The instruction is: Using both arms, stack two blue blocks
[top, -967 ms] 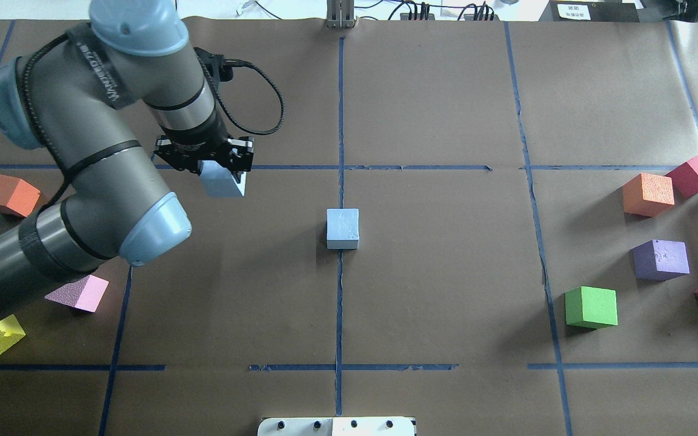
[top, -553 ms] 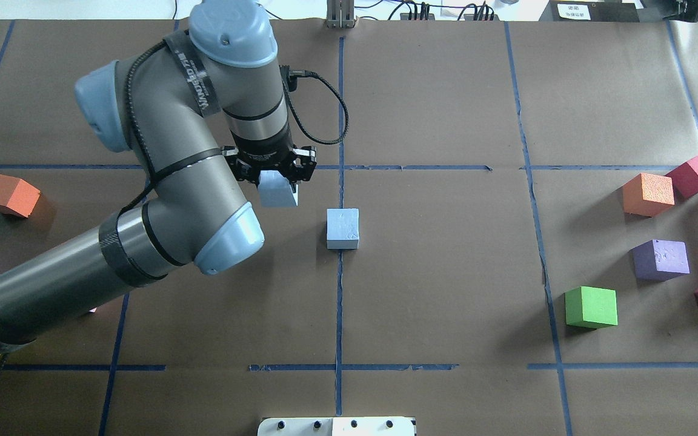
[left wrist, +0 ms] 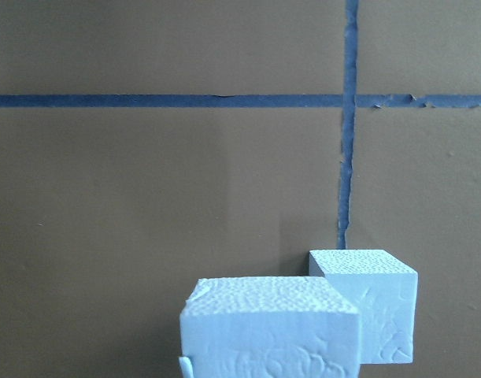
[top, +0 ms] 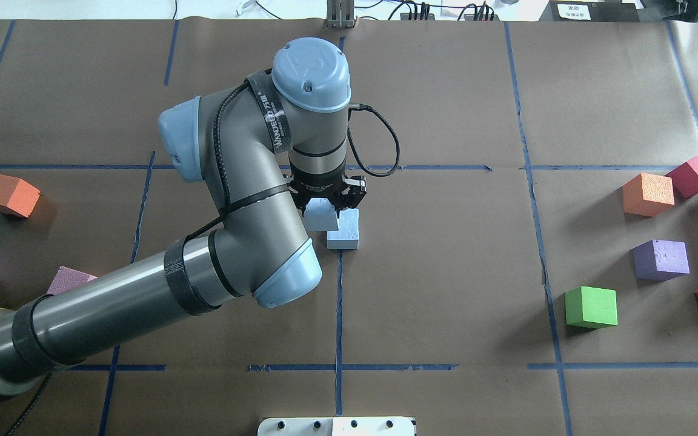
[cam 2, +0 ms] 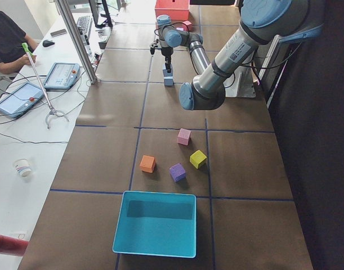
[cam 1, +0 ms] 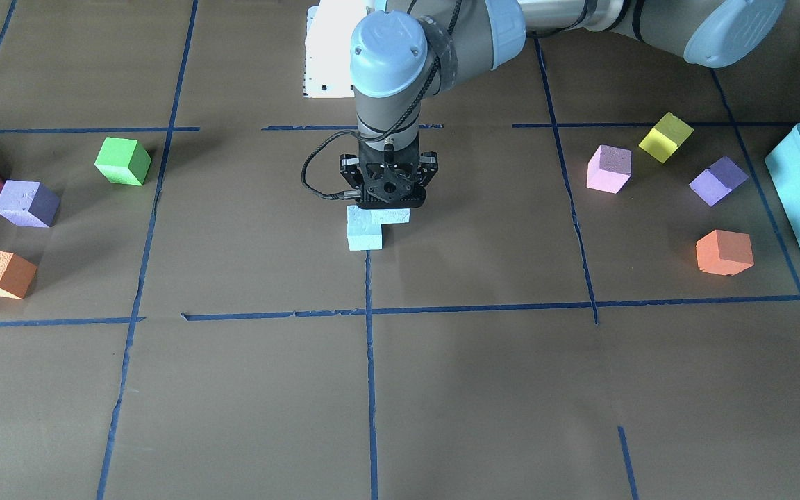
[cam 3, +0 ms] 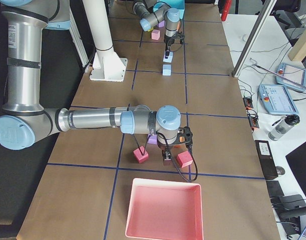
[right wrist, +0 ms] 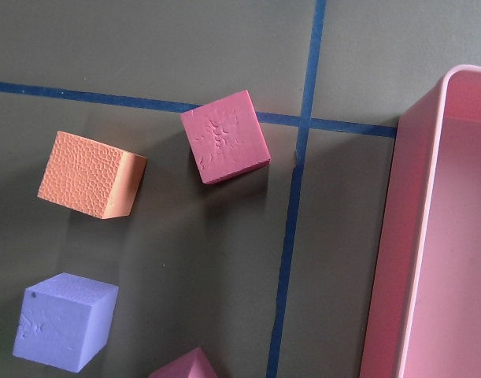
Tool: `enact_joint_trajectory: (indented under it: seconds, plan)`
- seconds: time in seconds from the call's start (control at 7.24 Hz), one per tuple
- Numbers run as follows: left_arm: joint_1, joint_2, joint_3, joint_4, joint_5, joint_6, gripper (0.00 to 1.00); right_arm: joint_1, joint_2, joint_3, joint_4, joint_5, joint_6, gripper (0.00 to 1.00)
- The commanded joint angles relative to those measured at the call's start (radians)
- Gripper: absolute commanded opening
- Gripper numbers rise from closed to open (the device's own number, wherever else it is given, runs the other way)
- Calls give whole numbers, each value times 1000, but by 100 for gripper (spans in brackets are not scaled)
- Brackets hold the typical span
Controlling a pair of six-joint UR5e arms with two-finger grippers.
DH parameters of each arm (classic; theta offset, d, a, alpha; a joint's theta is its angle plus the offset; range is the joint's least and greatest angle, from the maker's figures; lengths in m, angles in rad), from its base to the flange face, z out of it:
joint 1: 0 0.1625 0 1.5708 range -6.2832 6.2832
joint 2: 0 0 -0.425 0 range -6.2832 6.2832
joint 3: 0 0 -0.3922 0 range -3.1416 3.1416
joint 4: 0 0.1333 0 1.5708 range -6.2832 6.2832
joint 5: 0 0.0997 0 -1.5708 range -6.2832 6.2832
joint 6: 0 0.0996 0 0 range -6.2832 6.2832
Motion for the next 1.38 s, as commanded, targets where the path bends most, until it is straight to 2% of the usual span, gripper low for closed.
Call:
enact_joint_trajectory:
  seconds: [0.0,0.83,0.97,1.24]
  plan:
    - [6,-10,72,-105,0,-12,1,2,8,1,2,6,4,100]
    - [20,-12,73,-107,0,-13,7,16,14,3,4,4,2,100]
    - [19,-10,73,-109,0,-12,24,22,16,6,4,8,1,100]
    - [19,-2,73,-159,1,-30,68,25,25,3,4,3,1,100]
